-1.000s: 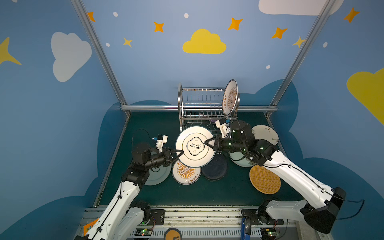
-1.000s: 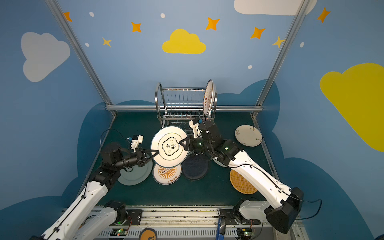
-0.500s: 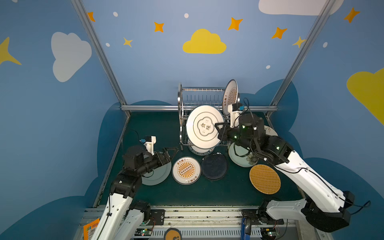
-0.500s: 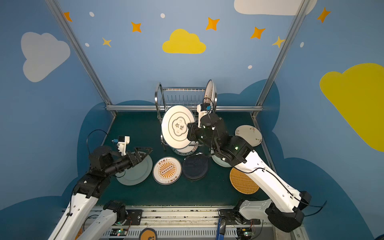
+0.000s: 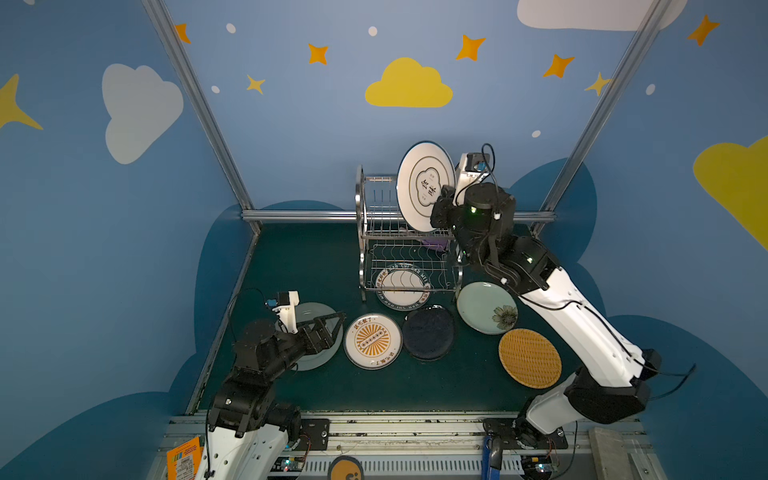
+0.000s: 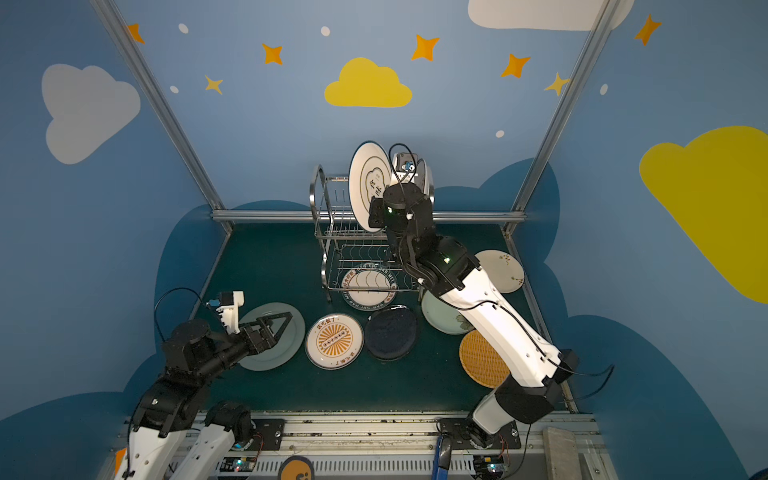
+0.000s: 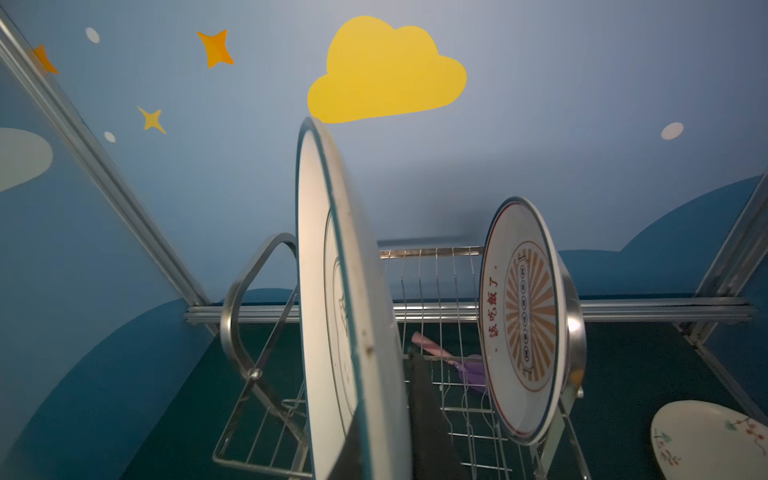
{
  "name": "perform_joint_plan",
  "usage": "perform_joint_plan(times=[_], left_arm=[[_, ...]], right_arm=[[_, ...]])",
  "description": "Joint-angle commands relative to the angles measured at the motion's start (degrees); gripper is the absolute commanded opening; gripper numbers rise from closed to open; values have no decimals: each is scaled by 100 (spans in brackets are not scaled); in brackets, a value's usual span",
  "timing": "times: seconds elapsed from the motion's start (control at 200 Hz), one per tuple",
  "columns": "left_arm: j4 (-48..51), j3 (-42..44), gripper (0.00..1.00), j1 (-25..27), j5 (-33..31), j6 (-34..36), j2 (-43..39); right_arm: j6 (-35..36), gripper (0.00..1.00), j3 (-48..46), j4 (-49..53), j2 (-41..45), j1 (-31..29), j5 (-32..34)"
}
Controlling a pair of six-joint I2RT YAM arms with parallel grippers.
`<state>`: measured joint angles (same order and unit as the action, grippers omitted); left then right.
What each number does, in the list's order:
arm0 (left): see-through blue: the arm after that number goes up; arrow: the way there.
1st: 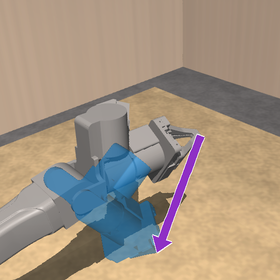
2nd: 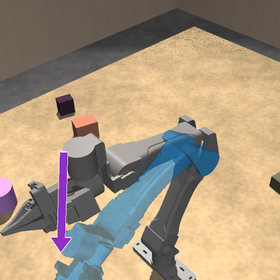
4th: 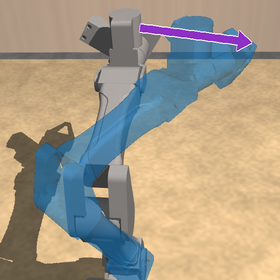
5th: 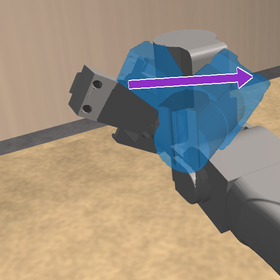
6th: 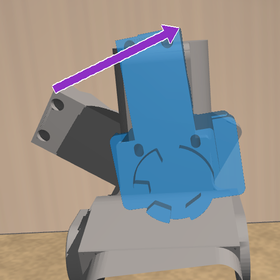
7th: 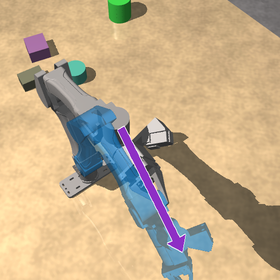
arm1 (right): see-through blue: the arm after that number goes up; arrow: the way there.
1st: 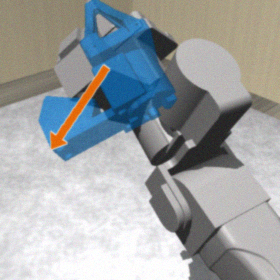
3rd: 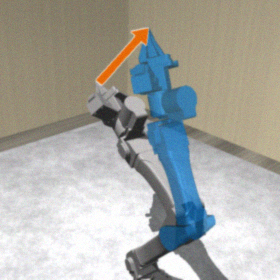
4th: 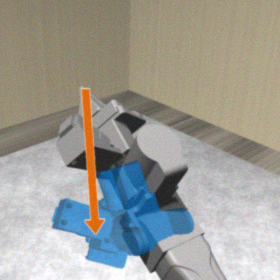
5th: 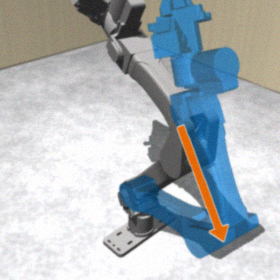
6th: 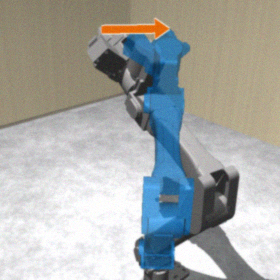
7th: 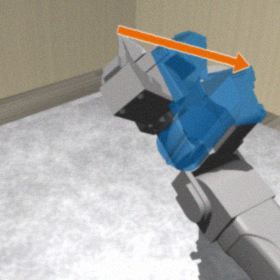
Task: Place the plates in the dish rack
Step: 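Lift cloud-outline plate to rack top with right gripper while left gripper draws back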
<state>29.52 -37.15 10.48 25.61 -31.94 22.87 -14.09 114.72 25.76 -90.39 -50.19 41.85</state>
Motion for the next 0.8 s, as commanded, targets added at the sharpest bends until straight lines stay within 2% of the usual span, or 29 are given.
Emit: perform_joint_plan(times=[0.0, 0.295, 0.526, 0.681, 0.796], left_arm=[[218, 12, 100, -51, -372, 147, -237], [-332, 314, 100, -128, 52, 99, -876], [-815, 707, 100, -629, 7, -31, -1686], [-945, 663, 100, -735, 532, -56, -1368], [-1168, 730, 100, -777, 872, -113, -1331]], right_arm=[[754, 0, 519, -711, -241, 62, 789], [1691, 0, 1482, -863, -1156, 324, 1294], [1957, 0, 1753, -835, -1550, 544, 1436], [2072, 0, 1835, -819, -1759, 620, 1638], [1903, 0, 1825, -638, -1845, 701, 1676]])
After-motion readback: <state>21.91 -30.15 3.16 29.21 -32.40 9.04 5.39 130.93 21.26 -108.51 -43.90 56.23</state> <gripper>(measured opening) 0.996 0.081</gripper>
